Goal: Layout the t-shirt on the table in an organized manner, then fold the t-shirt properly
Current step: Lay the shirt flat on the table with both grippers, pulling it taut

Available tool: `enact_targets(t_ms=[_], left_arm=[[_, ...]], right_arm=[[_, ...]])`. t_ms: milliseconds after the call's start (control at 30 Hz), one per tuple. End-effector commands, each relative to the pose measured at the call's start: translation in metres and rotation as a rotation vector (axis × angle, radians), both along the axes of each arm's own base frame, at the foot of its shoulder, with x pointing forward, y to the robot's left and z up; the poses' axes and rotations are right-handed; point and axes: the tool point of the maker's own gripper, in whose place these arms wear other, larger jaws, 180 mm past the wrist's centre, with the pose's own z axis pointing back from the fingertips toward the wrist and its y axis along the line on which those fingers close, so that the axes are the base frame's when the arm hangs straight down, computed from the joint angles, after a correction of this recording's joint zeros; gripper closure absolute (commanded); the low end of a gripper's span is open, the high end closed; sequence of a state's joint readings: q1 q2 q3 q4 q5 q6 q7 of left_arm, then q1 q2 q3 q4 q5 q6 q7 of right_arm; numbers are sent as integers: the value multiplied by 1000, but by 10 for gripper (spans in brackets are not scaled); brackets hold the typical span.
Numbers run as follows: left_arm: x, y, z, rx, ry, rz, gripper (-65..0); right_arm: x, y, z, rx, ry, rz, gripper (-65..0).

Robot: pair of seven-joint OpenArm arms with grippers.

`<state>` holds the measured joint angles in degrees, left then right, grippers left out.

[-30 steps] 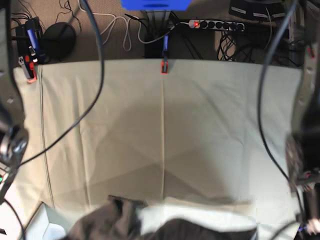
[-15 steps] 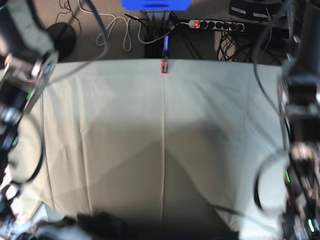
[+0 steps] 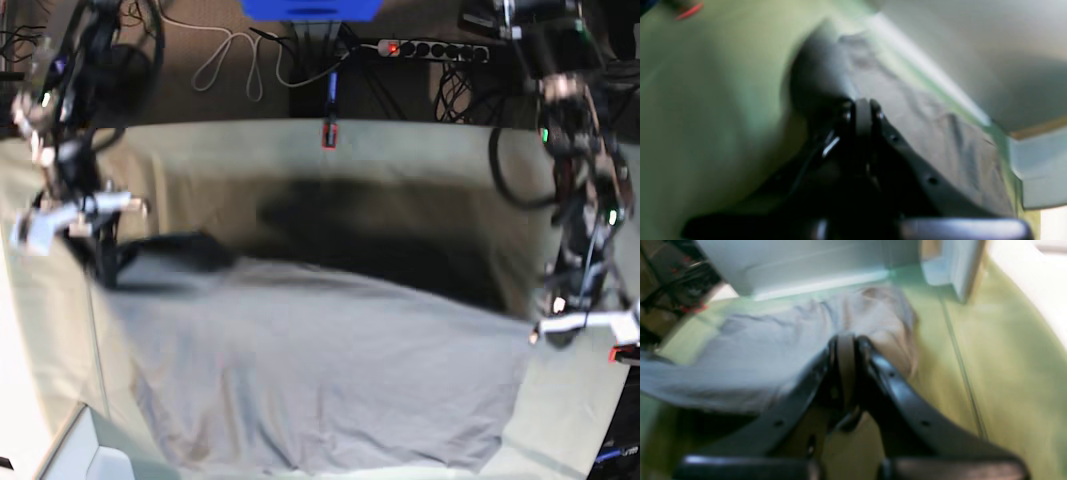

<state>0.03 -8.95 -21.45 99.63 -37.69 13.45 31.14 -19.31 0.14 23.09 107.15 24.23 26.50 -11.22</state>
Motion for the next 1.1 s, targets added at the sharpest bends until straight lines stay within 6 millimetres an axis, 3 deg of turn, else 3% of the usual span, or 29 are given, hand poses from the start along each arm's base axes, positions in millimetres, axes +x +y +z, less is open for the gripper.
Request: enact_targets(t_ms=[0, 133, 233, 333, 567, 700, 833, 1067], left_arm=[[-3, 7, 26, 10, -86, 12, -1], [-48, 33, 19, -74, -70, 77, -1], [-68, 40, 3, -156, -13, 82, -1], [-84, 49, -15, -227, 34, 114, -1], [-104, 51, -69, -341, 139, 185, -1], [-114, 52, -78, -338, 170, 191, -1], [-126, 59, -81, -325, 188, 211, -1], [-143, 85, -77, -317, 175, 292, -1]], right_arm=[[-6, 1, 24, 5, -95, 0, 0], [-41, 2, 16, -1, -62, -10, 0], [-56, 2, 10, -2, -39, -12, 0], [-67, 1, -5, 5, 15, -18, 0], [-78, 6, -45, 56, 116, -14, 0], [-92, 6, -67, 78, 180, -14, 0], [-104, 27, -69, 119, 180, 81, 0], [-111, 33, -73, 144, 196, 76, 0]])
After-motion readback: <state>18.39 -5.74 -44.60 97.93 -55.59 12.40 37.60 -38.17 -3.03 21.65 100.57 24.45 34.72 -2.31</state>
